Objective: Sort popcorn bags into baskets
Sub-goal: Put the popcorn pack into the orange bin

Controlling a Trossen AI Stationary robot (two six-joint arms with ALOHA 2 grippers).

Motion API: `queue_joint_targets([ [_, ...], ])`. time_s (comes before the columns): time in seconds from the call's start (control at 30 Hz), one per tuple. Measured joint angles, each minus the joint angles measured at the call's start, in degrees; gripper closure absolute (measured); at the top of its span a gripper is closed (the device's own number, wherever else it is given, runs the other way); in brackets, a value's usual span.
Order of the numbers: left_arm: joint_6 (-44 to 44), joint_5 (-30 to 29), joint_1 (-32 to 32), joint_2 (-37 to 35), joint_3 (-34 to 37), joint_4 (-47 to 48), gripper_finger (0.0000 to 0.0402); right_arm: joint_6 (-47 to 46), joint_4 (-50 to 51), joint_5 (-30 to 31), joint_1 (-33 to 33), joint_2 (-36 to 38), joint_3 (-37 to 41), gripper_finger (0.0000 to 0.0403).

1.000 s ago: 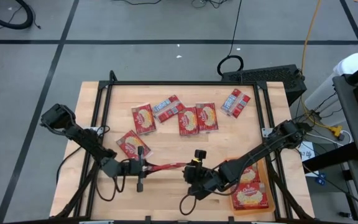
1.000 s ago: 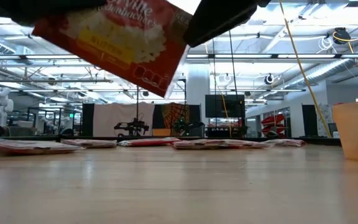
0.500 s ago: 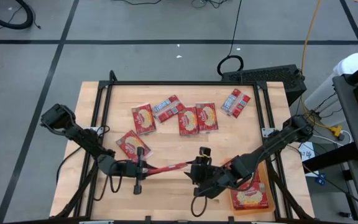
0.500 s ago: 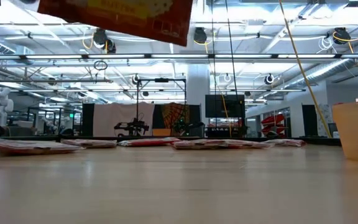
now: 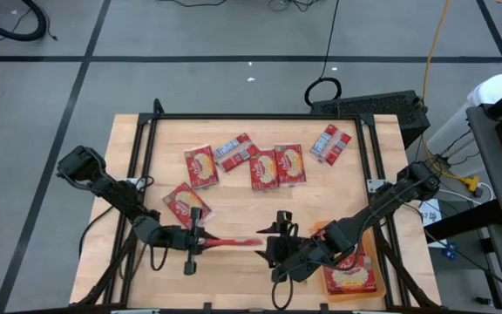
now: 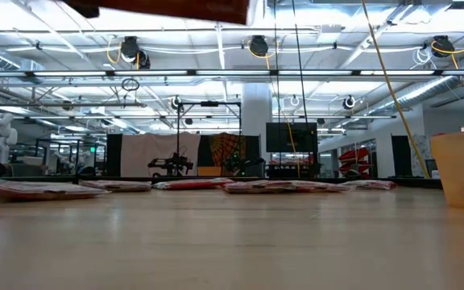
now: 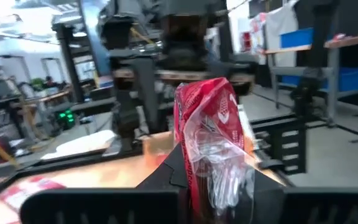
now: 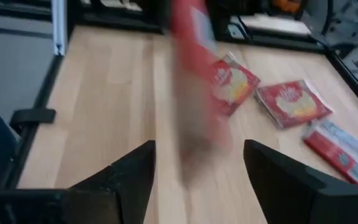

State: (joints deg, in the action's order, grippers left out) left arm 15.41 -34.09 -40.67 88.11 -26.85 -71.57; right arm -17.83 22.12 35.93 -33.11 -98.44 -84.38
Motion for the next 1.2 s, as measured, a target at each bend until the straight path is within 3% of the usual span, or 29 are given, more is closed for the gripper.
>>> queue_joint_targets([
  [0.27, 0.4, 5.9, 4.5, 0.0, 0.0, -1.5, 0.0376, 9.8, -17.7, -0.1, 2.1, -0.1, 5.1, 0.0226],
  [0.43, 1.2, 5.9, 4.6, 0.0, 0.0, -1.3, 0.0376, 7.6, -17.9, -0.3, 3.2, -0.1, 8.1, 0.0303],
  [0.57, -3.5, 5.7, 4.7, 0.0, 0.0, 0.9, 0.0375, 6.6, -17.2, -1.4, 3.2, -0.2, 8.4, 0.0368],
  [0.67, -6.5, 5.7, 4.4, 0.0, 0.0, 1.1, 0.0369, 6.4, -17.2, -3.7, 3.0, 0.3, 8.5, 0.0391],
  [0.87, -5.2, 4.1, 3.4, -0.1, -0.1, 1.4, 0.0278, 2.9, -12.7, -5.6, 2.7, 4.2, 8.5, 0.0369],
  [1.03, -7.1, -0.2, 2.9, -0.1, 0.0, 2.9, 0.0177, -3.4, -0.5, -9.1, 2.8, 10.8, 8.5, 0.0387],
  [1.2, -14.1, -1.2, 3.3, -0.1, 0.0, 8.2, 0.0114, -12.7, 12.7, -15.6, 2.7, 18.8, 8.5, 0.0394],
])
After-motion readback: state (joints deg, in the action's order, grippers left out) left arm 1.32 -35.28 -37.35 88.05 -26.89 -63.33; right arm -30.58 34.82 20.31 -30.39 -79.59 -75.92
